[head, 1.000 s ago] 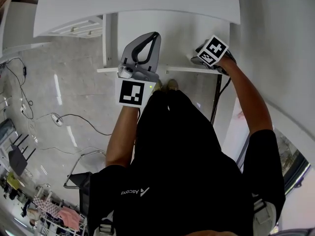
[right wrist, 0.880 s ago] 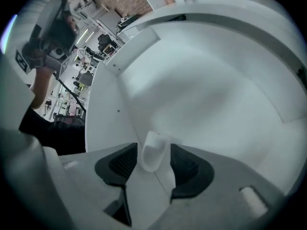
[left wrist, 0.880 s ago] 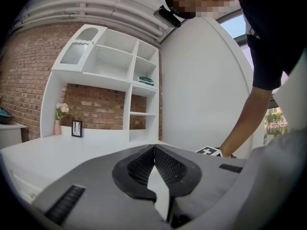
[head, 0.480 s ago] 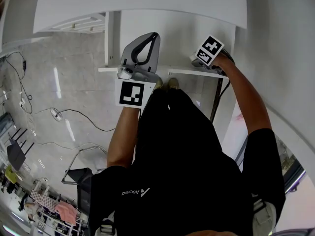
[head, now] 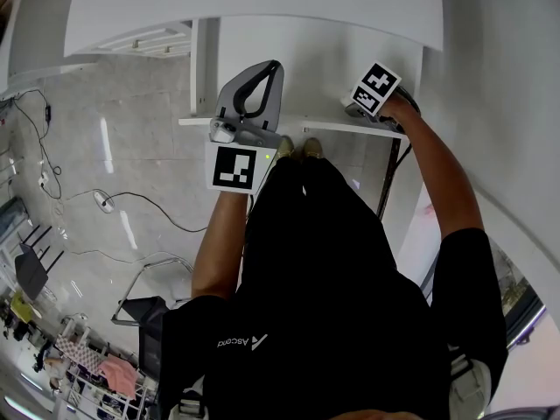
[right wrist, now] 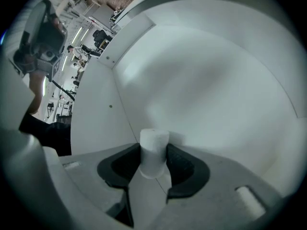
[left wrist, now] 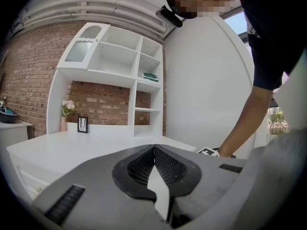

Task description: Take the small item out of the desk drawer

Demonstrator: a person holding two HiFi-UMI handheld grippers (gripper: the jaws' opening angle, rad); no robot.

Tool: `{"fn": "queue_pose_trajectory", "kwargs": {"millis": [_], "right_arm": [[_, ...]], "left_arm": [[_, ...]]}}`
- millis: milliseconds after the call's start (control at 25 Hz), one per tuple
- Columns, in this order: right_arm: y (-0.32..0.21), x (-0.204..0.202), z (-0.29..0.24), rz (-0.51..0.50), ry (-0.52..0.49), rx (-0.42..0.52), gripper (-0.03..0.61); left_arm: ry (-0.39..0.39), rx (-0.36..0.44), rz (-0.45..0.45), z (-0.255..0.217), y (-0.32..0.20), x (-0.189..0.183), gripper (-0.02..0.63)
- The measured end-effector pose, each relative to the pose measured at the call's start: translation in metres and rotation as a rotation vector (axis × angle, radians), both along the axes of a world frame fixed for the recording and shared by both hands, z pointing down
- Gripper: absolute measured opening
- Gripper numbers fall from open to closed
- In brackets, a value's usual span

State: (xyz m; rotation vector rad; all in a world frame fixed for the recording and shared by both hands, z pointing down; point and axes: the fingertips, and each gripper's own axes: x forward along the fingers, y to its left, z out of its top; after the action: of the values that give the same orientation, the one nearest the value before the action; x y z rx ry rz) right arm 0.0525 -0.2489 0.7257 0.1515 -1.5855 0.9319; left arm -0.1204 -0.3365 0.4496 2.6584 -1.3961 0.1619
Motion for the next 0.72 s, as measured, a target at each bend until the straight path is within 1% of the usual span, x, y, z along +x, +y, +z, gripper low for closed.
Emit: {"fn": "queue_pose_trajectory", "kwargs": {"millis": [160, 320, 480, 560, 720], "right_arm": [[-0.005, 0.0, -0.003, 0.011, -0.026, 0.06, 0.167], [-0.016, 0.004, -0.024, 0.082, -0.074, 0.153, 0.167], [-0.028, 0.01, -0.066, 0.178, -0.163, 0.289, 0.167], [-0.031, 0.011, -0.093, 0.208, -0.215, 0.368, 0.167], [-0.03, 0.015, -0.143, 0.254, -0.288, 0.522, 0.167]], "left_arm": [[-0.006, 0.007, 0.019, 0.003, 0.003, 0.004, -0.002], [-0.001, 0.012, 0.048, 0.0, 0.009, 0.016, -0.002], [0.0, 0.022, 0.092, -0.011, 0.018, 0.036, -0.002], [0.007, 0.029, 0.113, -0.019, 0.024, 0.047, -0.002], [0.009, 0.046, 0.15, -0.033, 0.034, 0.066, -0.002]]}}
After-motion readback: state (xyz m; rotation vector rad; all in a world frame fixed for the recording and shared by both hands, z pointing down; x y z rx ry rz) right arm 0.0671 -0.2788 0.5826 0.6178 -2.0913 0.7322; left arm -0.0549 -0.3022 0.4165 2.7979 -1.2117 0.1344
